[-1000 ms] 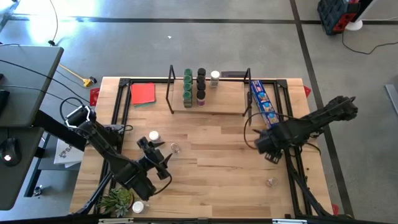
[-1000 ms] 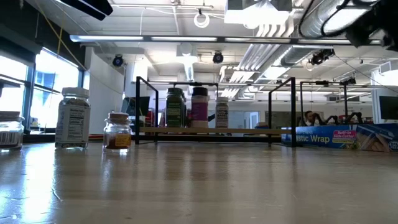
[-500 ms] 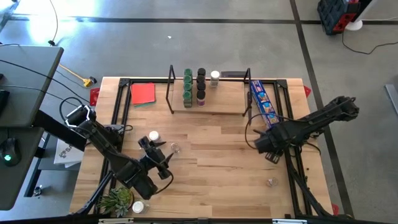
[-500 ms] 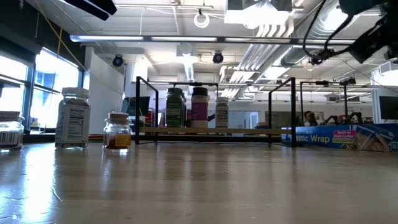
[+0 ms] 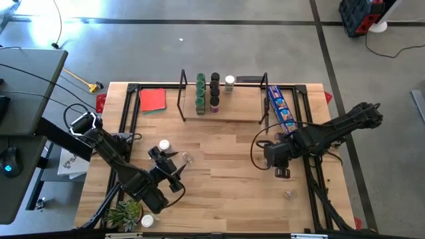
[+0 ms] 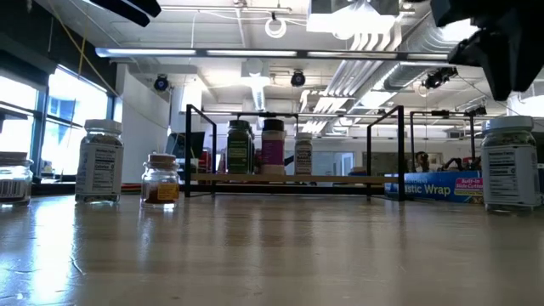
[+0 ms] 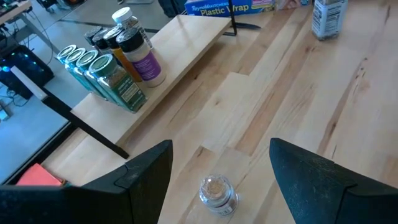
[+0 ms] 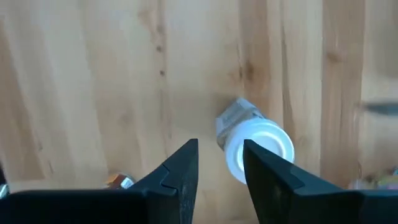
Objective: Shelf spices
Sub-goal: Put the top right white seasoning bottle on the shelf aligned with the other white seasoning bottle
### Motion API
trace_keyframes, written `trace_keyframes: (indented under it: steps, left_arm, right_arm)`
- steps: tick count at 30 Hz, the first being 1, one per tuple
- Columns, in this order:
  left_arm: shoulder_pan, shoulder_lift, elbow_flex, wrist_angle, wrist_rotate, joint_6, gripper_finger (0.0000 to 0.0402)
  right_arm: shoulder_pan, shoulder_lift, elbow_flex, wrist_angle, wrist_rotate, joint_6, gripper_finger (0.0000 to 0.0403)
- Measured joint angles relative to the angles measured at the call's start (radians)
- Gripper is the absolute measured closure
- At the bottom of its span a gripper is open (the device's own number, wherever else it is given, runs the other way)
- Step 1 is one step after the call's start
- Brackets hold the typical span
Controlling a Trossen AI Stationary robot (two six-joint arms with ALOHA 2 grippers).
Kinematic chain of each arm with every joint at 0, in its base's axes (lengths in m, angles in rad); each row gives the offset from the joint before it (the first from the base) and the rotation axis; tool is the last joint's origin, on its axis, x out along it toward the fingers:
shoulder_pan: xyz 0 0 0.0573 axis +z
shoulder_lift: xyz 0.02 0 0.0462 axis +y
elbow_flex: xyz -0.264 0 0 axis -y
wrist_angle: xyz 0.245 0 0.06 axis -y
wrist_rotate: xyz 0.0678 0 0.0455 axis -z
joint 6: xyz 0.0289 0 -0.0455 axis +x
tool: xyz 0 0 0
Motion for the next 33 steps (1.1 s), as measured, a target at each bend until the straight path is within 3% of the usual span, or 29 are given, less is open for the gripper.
trace_keyframes:
  steps: [3, 7, 10, 13, 18, 27, 30, 33]
  left_arm:
    - [0.000, 0.000, 0.000, 0.005, 0.002, 0.000, 0.0140]
    - [0.000, 0.000, 0.000, 0.017, 0.003, 0.000, 0.0140]
    - [0.000, 0.000, 0.000, 0.021, 0.002, 0.001, 0.0140]
    - [0.000, 0.000, 0.000, 0.021, 0.002, 0.001, 0.0140]
    - [0.000, 0.000, 0.000, 0.021, 0.003, 0.026, 0.0140]
    - [0.002, 0.000, 0.000, 0.024, 0.000, 0.020, 0.0140]
    - [0.002, 0.000, 0.000, 0.026, 0.000, 0.019, 0.0140]
    - [0.002, 0.000, 0.000, 0.029, -0.001, 0.019, 0.0140]
  right_arm:
    - [0.005, 0.000, 0.007, -0.041, -0.030, 0.052, 0.0286]
    - [0.007, -0.001, -0.047, -0.042, -0.215, 0.097, 0.0288]
    - [0.019, 0.000, -0.118, 0.028, -0.227, 0.111, 0.0297]
    - [0.015, 0.000, -0.172, 0.027, -0.136, 0.140, 0.0309]
    - [-0.020, 0.000, -0.207, 0.001, 0.119, 0.218, 0.0324]
    - [-0.075, 0.001, -0.156, -0.174, 0.363, 0.311, 0.0325]
    - [-0.075, 0.000, -0.128, -0.176, 0.364, 0.324, 0.0325]
    - [-0.090, 0.000, -0.112, -0.157, 0.276, 0.326, 0.0325]
